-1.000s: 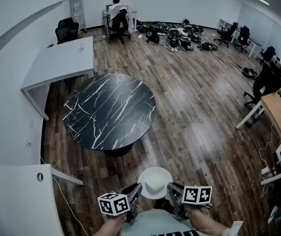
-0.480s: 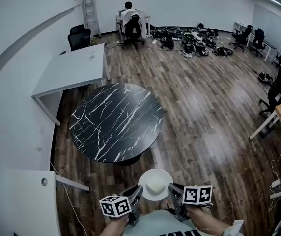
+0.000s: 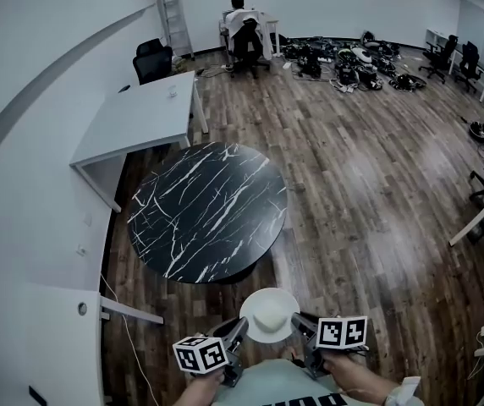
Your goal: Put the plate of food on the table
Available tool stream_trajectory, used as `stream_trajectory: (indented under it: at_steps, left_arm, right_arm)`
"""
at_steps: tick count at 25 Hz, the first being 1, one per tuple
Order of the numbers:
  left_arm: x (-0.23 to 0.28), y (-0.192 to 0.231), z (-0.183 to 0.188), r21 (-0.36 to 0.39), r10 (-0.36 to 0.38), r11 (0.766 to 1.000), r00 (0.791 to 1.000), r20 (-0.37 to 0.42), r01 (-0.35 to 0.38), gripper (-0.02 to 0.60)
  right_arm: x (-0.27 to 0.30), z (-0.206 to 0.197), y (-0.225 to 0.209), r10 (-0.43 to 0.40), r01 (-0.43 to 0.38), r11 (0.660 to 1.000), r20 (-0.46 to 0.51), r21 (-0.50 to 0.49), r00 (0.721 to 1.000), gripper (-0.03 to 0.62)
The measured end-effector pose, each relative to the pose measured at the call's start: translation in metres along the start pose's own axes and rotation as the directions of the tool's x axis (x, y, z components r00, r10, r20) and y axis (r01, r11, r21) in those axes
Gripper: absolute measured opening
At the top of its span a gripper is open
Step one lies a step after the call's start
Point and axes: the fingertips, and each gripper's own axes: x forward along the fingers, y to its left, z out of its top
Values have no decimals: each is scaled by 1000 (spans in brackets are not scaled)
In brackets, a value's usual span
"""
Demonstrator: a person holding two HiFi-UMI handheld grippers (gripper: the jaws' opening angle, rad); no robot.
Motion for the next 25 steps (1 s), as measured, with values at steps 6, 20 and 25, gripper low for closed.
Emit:
stream_trajectory:
  at_steps: [6,20,25]
  left_arm:
    - [24,-11,-2,-2,35,999,999,-3,-35,37]
    - [54,-11,21,1,28,1000,999,-38,-28,37]
    - [66,10,47,11,-16,1000,998,-61,16,37]
  right_arm:
    - [-7,22,-21,41,-41,999,-7,-6,999,51]
    - [4,52,-37,31,-31,999,8,41,999,51]
    - [25,67,-31,-10,8,998,40,65,999,51]
